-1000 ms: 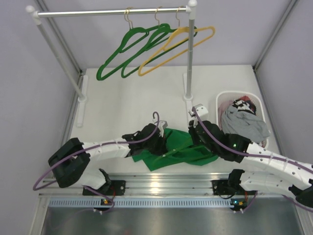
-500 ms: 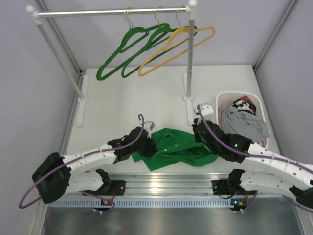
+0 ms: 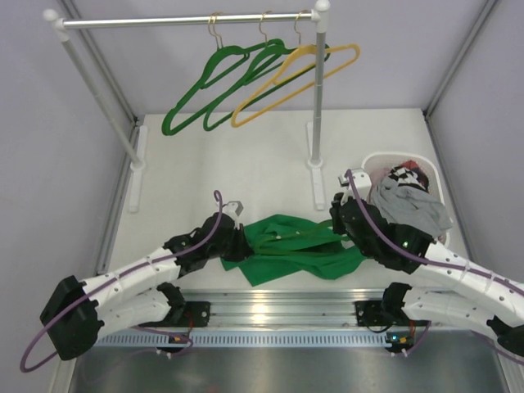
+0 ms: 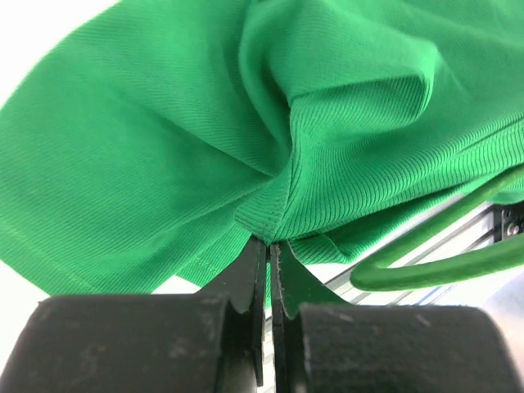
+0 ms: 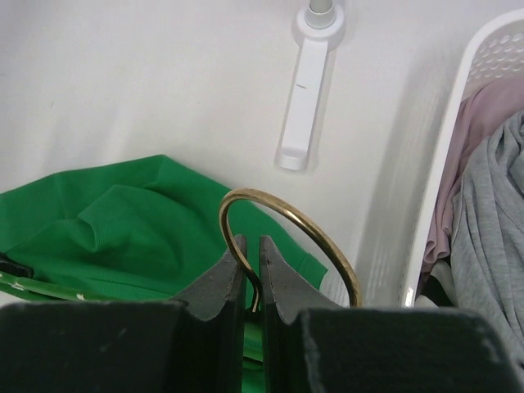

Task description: Place the tank top on the hanger

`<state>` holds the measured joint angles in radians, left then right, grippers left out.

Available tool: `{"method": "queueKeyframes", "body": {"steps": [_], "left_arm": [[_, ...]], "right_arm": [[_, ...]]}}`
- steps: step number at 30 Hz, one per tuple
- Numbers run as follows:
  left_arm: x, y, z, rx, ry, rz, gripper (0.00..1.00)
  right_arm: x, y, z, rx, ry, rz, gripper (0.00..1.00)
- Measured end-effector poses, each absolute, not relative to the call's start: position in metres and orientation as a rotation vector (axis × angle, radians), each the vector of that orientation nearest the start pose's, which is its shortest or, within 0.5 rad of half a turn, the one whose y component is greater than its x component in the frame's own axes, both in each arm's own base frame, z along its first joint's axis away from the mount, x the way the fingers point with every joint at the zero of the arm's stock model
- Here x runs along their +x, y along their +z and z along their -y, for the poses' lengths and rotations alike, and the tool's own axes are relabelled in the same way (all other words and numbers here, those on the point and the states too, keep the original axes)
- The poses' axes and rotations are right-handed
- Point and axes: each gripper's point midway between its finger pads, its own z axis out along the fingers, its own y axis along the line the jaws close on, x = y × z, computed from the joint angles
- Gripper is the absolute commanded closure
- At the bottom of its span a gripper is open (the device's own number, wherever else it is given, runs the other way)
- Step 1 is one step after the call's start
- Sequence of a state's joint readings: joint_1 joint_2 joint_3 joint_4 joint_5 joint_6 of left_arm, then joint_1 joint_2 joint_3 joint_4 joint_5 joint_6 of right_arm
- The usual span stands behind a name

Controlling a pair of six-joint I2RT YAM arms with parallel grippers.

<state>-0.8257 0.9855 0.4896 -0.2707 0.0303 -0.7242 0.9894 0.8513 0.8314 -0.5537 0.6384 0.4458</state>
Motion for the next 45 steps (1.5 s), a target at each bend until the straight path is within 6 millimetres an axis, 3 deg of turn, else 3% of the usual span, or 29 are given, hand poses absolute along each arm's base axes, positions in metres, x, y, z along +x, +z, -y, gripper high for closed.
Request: {"method": "queueKeyframes", "body": {"steps": [14, 28, 40, 45], "left_arm": [[0.174, 0.117, 0.222, 0.096, -0.777, -2.429, 1.00], [0.163, 0.127, 0.212, 0.113, -0.766, -2.453, 1.00], [0.167, 0.167, 0.212, 0.094, -0.796, -2.405, 1.00], [0.165, 0.173, 0.211, 0.078, -0.801, -2.410, 1.00]], "right_arm": [[0.221, 0.220, -0.163, -0.165, 0.205, -1.993, 1.00], [0.225, 0.222, -0.156, -0.125, 0.170, -1.977, 1.00], [0.223, 0.231, -0.152, -0.111, 0.195, -1.947, 1.00], [0.223, 0.232, -0.152, -0.108, 0.196, -1.944, 1.00]]}}
